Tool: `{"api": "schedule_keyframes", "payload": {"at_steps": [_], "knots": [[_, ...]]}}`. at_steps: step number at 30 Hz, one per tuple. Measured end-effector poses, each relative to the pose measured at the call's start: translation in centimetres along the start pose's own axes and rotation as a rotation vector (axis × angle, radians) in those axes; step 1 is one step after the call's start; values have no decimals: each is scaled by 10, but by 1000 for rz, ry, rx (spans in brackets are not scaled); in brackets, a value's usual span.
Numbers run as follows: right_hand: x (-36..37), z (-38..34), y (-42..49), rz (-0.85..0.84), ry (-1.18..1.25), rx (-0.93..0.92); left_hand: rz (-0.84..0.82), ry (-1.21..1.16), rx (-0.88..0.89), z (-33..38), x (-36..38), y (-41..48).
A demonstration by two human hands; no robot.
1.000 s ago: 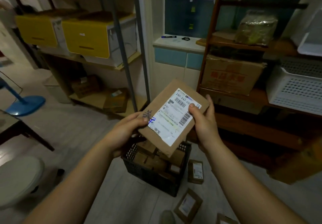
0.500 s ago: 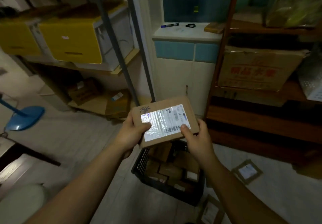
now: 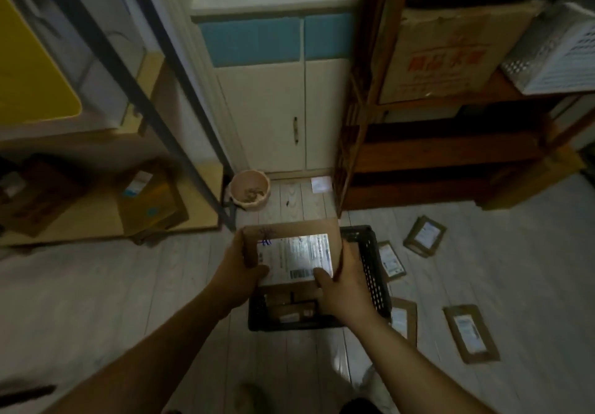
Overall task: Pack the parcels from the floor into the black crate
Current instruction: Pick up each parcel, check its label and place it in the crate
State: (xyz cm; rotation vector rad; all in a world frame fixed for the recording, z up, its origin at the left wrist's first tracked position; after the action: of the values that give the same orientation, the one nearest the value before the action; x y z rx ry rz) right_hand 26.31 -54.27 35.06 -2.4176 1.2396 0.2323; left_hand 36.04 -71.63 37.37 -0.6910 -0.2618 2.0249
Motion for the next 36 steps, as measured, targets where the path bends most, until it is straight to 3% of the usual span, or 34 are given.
{"api": "schedule_keyframes", "payload": {"at_steps": [6,12,18,22,27,36], "knots": [[43,72,40,-48,-101,109,-22,43,-43,-74,21,56],[101,195,98,-190,-178,203,-1,106,-86,-193,64,136],[168,332,146,-327,-264,257,-72,395,-228,-320,114,197],[201,410,162,-411,-307,319,-222,569,-309,-395,149,222],[221,462,173,-464,-404,396,-296,698,-314,-445,169,243],[241,491,176,-560,-460,422,-346,861,-248,-483,183,251]]}}
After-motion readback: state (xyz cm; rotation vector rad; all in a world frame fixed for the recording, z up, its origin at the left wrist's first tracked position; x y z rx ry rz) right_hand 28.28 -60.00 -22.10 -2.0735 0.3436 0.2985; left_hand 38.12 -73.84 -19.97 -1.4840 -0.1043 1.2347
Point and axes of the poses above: each hand's wrist, its own y-axis towards the middle knuckle, its own x-axis out of the palm, z = x × y, the point moved 8 cm from there along y, towards the middle knuckle, and after that the axes turned 1 degree about -x, right-handed, at the moved point
